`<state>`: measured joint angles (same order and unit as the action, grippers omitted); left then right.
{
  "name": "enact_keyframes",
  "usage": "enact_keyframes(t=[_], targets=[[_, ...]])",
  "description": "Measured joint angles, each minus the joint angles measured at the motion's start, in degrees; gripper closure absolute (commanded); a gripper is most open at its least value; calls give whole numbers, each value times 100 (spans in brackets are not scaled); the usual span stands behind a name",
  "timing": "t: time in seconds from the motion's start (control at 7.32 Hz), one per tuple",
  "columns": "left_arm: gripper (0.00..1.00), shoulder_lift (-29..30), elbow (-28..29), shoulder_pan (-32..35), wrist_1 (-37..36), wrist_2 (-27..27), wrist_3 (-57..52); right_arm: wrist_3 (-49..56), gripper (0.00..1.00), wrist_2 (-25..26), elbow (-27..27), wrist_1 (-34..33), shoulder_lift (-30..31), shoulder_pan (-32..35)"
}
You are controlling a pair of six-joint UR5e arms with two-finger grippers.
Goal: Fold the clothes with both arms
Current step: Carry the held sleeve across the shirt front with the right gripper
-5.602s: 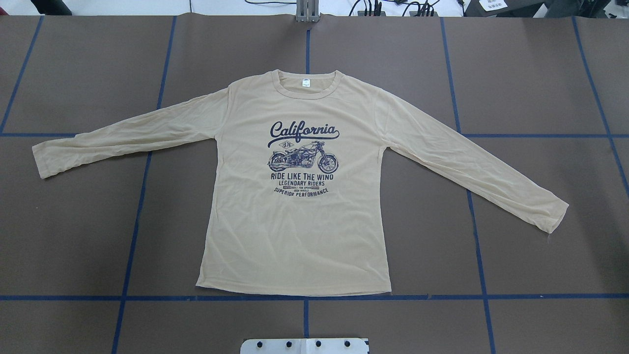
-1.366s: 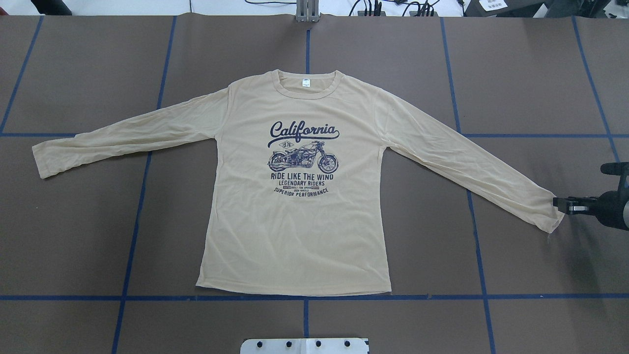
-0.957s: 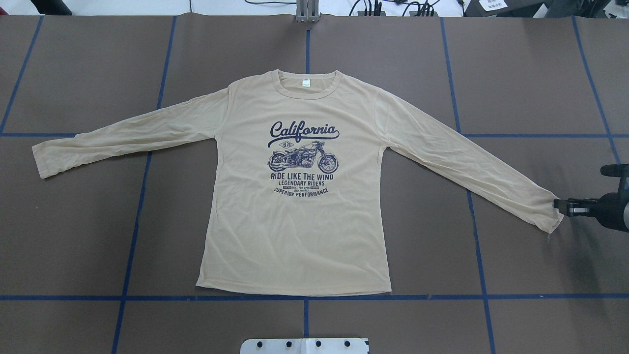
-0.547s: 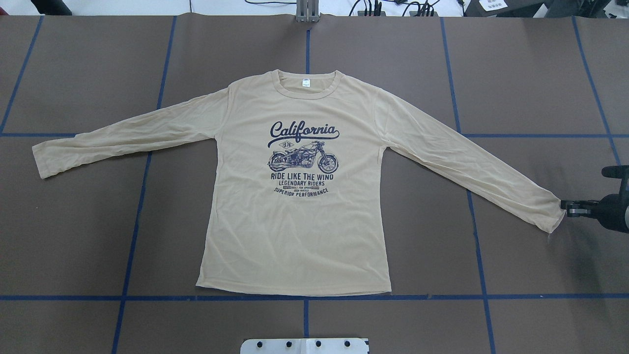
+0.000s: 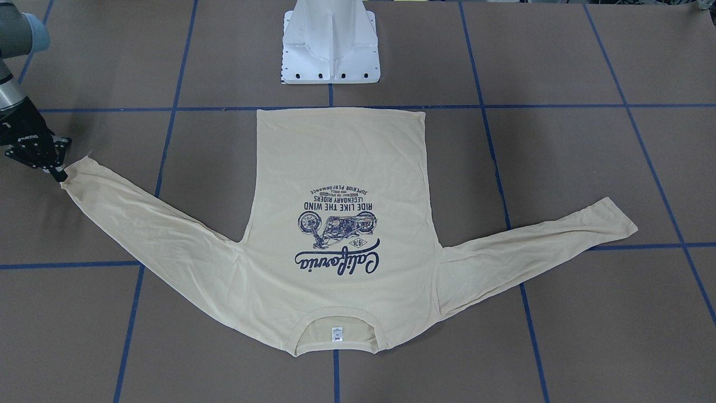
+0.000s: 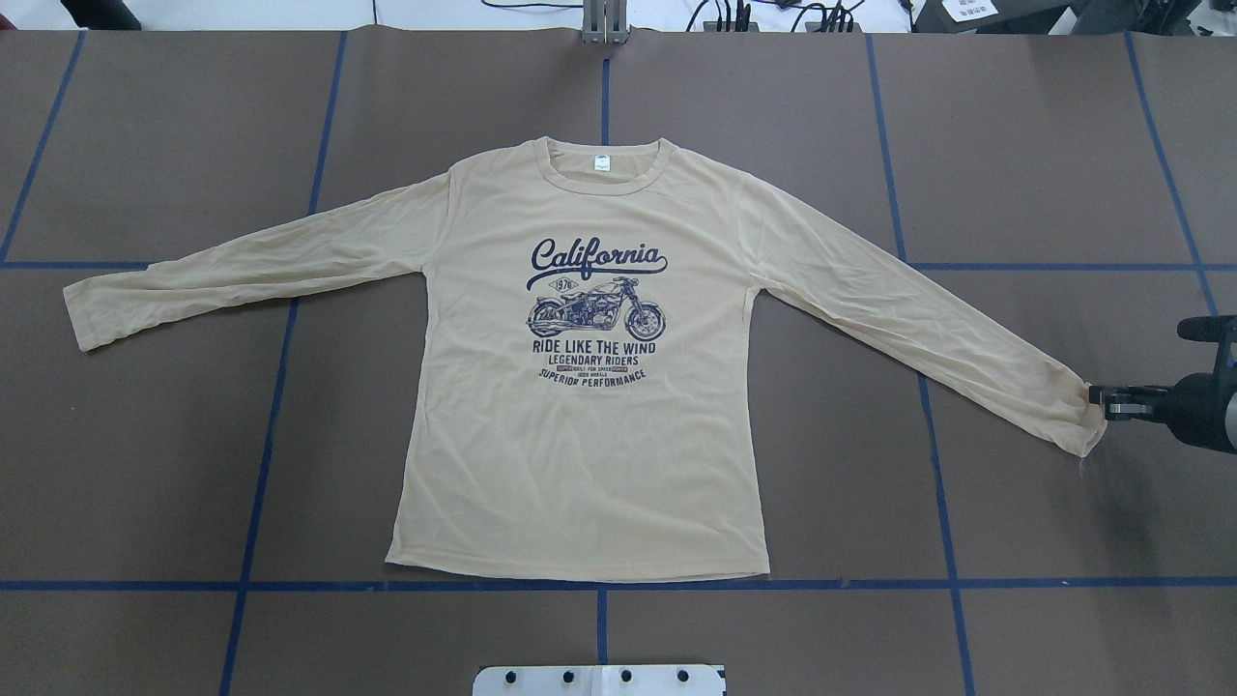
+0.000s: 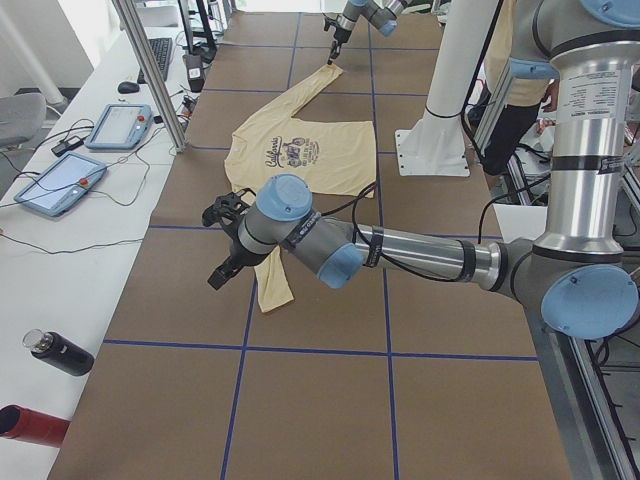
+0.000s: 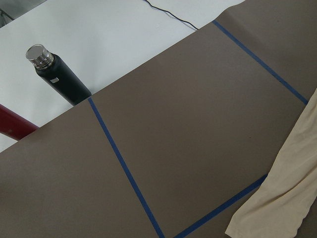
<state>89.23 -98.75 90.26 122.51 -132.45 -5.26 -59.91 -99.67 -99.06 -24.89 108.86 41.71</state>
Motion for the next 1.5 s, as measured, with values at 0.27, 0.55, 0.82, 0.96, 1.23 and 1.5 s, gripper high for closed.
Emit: enact_keyframes(t=[0.27, 0.55, 0.82, 0.96, 1.23, 1.5], targets=[[0, -24, -4, 0, 1, 0, -7, -33, 100, -52, -710, -875, -363, 118], [0, -27, 4, 0, 1, 2, -6, -199, 100, 26, -1148, -2209, -1521, 177], [0, -24, 11, 0, 1, 2, 12, -495, 100, 228, -1100, -4225, -3440, 146], [0, -22, 13, -2, -1, 2, 17, -671, 100, 407, -893, -5162, -4433, 61], [0, -20, 27, -2, -6, 7, 24, -1164, 100, 1109, 15, -5859, -6028, -245], [0, -20, 56, 0, -7, 9, 25, -1591, 100, 1529, 1496, -5960, -7591, -473]])
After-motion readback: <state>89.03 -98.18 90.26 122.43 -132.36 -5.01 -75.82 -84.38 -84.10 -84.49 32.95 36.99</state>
